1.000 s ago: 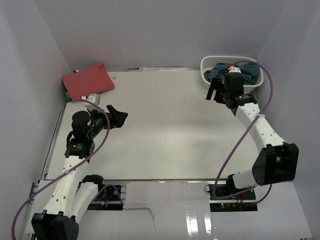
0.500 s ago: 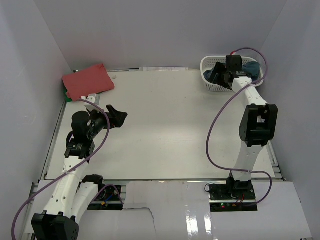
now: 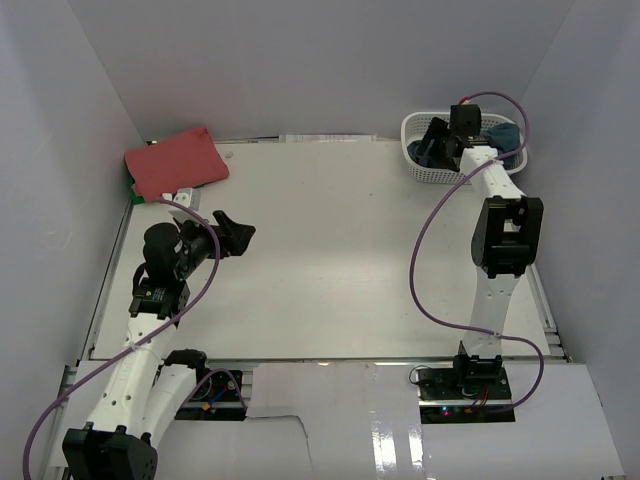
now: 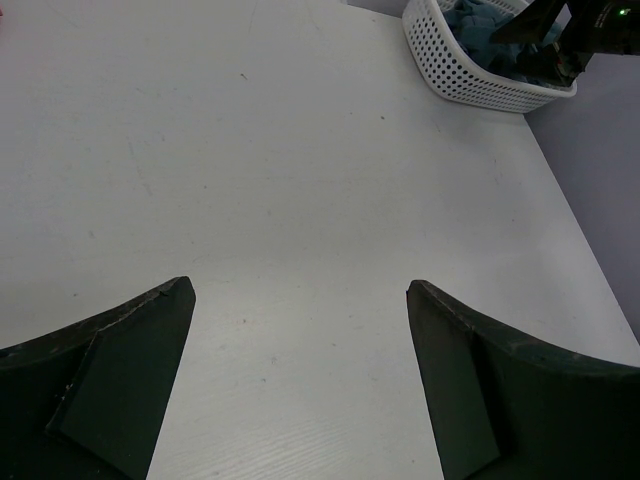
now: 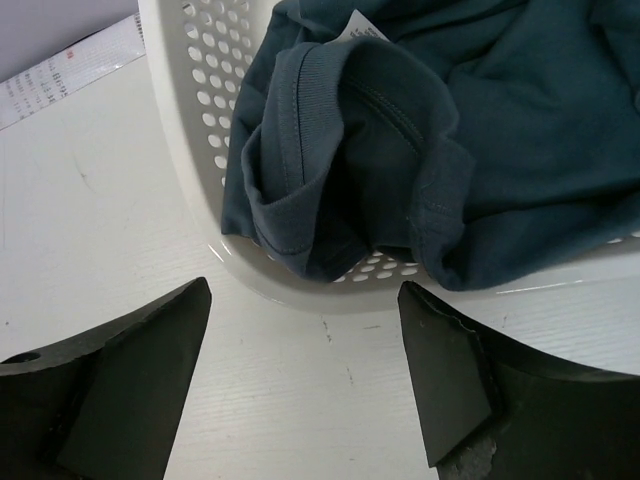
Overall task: Fold and stack the t-shirts
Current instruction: Grab crumpled tshirt from bin with the right arm, then move the tshirt to the center of the board, then flatten out the tshirt
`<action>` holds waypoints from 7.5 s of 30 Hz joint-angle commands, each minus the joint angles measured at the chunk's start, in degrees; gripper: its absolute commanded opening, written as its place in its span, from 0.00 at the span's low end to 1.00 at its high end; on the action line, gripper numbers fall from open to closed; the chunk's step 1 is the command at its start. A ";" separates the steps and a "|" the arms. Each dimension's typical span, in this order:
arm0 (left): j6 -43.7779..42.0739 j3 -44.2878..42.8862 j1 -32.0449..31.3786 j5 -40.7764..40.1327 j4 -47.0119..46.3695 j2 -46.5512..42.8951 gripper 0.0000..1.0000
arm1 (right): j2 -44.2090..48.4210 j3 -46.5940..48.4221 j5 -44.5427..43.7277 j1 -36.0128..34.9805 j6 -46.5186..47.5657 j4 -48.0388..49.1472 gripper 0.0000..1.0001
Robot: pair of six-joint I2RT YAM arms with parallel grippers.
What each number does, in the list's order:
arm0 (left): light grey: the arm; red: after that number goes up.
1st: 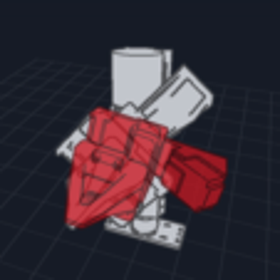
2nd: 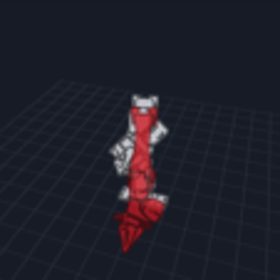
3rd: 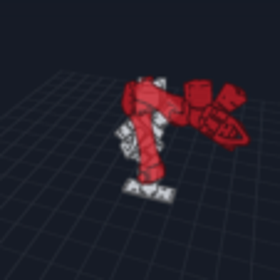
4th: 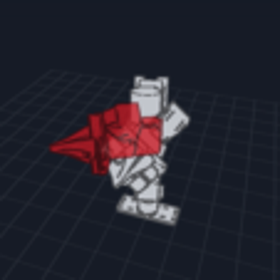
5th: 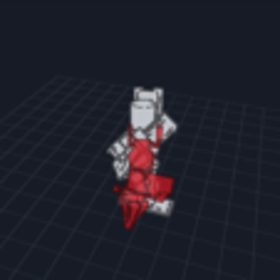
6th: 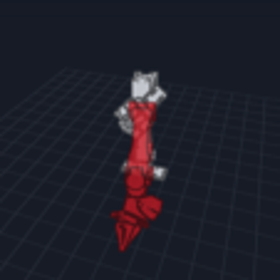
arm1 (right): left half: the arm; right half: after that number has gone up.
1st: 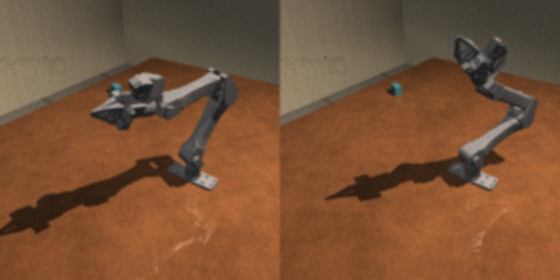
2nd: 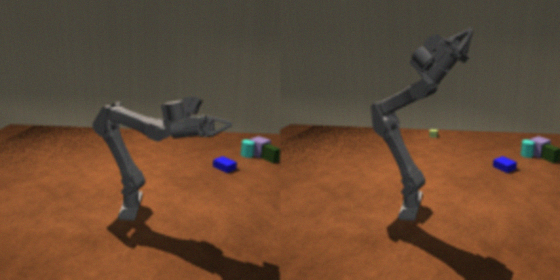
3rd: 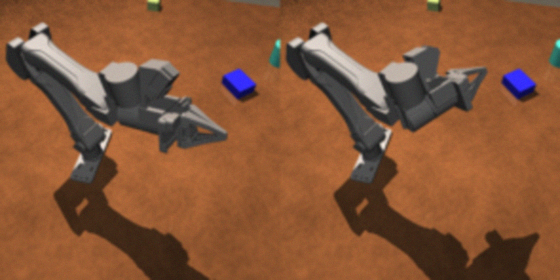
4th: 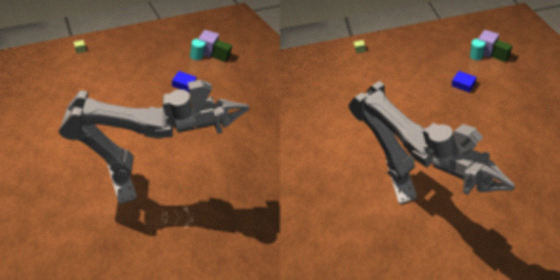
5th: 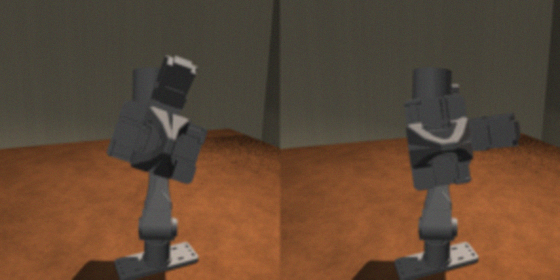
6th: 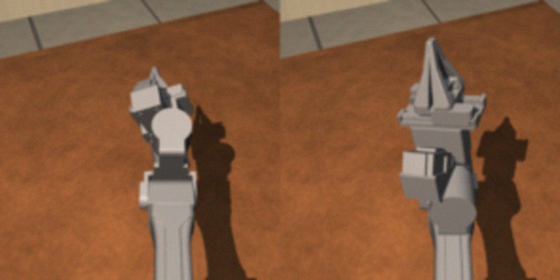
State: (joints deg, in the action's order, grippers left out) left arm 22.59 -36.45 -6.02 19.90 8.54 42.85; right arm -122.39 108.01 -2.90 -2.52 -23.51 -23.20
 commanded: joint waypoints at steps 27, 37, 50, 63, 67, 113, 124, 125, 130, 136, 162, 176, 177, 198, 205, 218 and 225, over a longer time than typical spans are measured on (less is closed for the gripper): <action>-1.06 -0.73 -0.31 -1.27 0.08 0.13 0.98 | -0.41 6.25 14.94 0.68 2.49 14.76 0.08; -0.97 -0.99 -0.31 -0.39 -0.01 0.39 0.98 | 17.86 4.14 19.86 -1.78 4.96 16.44 0.08; -0.88 -0.99 -0.31 -0.04 -0.10 -0.05 0.98 | 38.53 11.53 29.95 -2.92 -6.46 10.72 0.08; -0.79 -0.99 -0.31 0.66 -0.27 -0.93 0.98 | 45.65 15.68 35.41 -2.75 -10.15 6.22 0.08; -0.88 -0.99 -0.31 1.37 -0.36 -1.28 0.98 | 52.67 -5.98 38.57 -2.92 -13.92 13.96 0.08; -1.23 -0.38 -0.31 5.24 -2.38 -2.68 0.98 | 28.44 -7.82 31.55 -23.05 12.08 -2.02 0.08; -1.32 -0.29 -0.39 4.97 -1.94 -3.21 0.98 | 24.82 -3.22 9.68 -27.09 17.35 -11.34 0.91; -1.32 -0.38 -0.39 4.97 -1.94 -2.86 0.98 | 27.61 -6.55 6.97 -27.36 17.79 -11.08 0.91; -1.32 -0.64 -0.39 5.41 -2.03 -2.25 0.98 | 37.40 -18.09 -3.52 -29.47 19.64 -11.16 0.92; -1.23 -0.56 -0.39 5.24 -2.03 -2.33 0.98 | 46.36 -29.07 -3.16 -32.27 18.77 -16.86 0.91; -1.23 -0.56 -0.39 5.24 -1.50 -2.07 0.98 | 42.67 -59.22 -8.00 -40.10 -2.51 -24.88 0.77; -1.14 -0.64 -0.39 5.32 -1.59 -1.45 0.98 | 39.95 -61.25 -13.19 -42.56 -4.09 -31.73 0.70; -1.14 -0.64 -0.39 5.32 -1.59 -1.37 0.98 | 39.42 -61.51 -13.36 -43.00 -4.18 -31.73 0.70; -1.32 -0.64 -0.39 5.06 -1.50 -0.84 0.98 | 32.92 -60.63 -17.58 -44.94 -5.23 -28.83 0.41; -1.41 -0.64 -0.39 4.88 -1.50 -0.66 0.98 | 32.21 -59.76 -16.35 -45.55 -4.09 -26.55 0.08; -1.41 -0.82 -0.39 4.80 -1.50 -0.57 0.98 | 26.52 -21.91 9.31 -55.75 7.59 -35.68 0.08; -1.32 -0.64 -0.39 4.44 -1.24 -1.45 0.98 | 13.69 17.89 8.79 -51.89 11.90 -46.48 0.08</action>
State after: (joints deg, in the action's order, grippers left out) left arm 21.87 -36.45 -6.13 24.49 7.29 42.59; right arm -105.49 112.73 4.78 -57.63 -14.83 -63.05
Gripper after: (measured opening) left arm 0.979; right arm 0.086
